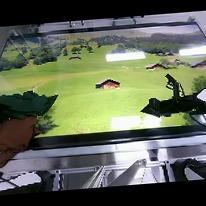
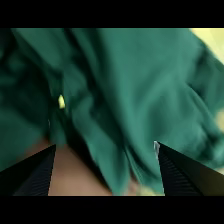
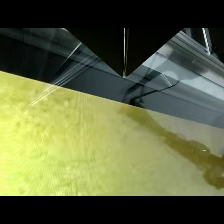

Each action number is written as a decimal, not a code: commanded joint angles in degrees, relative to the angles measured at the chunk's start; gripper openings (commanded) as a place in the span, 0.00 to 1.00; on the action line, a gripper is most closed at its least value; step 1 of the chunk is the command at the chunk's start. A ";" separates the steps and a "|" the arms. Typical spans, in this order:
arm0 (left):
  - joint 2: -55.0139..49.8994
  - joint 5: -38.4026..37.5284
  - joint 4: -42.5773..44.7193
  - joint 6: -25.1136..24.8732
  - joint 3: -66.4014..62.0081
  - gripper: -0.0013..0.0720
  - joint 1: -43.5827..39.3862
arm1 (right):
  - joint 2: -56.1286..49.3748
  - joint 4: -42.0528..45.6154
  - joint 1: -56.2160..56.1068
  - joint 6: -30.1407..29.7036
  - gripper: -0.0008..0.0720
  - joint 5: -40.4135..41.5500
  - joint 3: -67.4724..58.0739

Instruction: Fold the shirts.

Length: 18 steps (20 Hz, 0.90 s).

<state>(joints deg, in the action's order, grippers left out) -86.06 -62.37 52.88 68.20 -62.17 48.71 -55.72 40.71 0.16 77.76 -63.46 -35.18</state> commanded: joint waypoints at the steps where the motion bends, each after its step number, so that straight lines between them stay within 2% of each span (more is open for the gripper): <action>1: -9.40 3.10 -0.35 -0.92 -3.69 0.96 -4.00 | 0.04 -0.04 0.00 0.02 0.05 0.07 0.02; 2: -11.93 1.95 -0.37 -0.92 -5.92 0.95 -5.62 | 0.04 -0.02 0.00 0.00 0.05 0.07 0.02; 3: -14.05 0.00 -0.46 -0.87 -8.26 0.66 -6.99 | 0.04 -0.04 0.00 0.02 0.05 0.07 0.02; 4: -15.91 -3.23 -0.66 -0.83 -10.97 0.03 -8.48 | 0.04 -0.02 0.00 0.02 0.05 0.07 0.04; 7: -18.03 -16.11 -8.20 -1.05 -18.82 0.04 -13.16 | 0.04 -0.02 0.00 0.02 0.05 0.07 0.02; 10: -14.71 -26.47 -24.26 -3.32 -23.98 0.04 -20.39 | 0.04 -0.02 -0.02 0.02 0.05 0.07 0.02; 12: -10.08 -28.81 -32.61 -3.52 -25.97 0.04 -27.21 | 0.04 -0.02 0.00 0.02 0.05 0.07 0.02; 13: -7.72 -28.98 -34.10 -3.52 -27.39 0.04 -30.97 | 0.04 0.00 0.00 0.02 0.05 0.42 0.02; 16: -3.08 -28.89 -33.86 -3.13 -31.45 0.04 -41.31 | -0.13 -0.02 0.07 0.02 0.05 6.16 0.04; 18: -1.22 -28.15 -33.86 -1.86 -32.00 0.05 -47.60 | -0.13 -0.02 0.07 0.02 0.05 6.64 0.04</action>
<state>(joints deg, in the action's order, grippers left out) -90.63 -89.86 21.91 65.12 -91.94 9.91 -55.81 40.69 0.23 77.76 -59.40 -35.16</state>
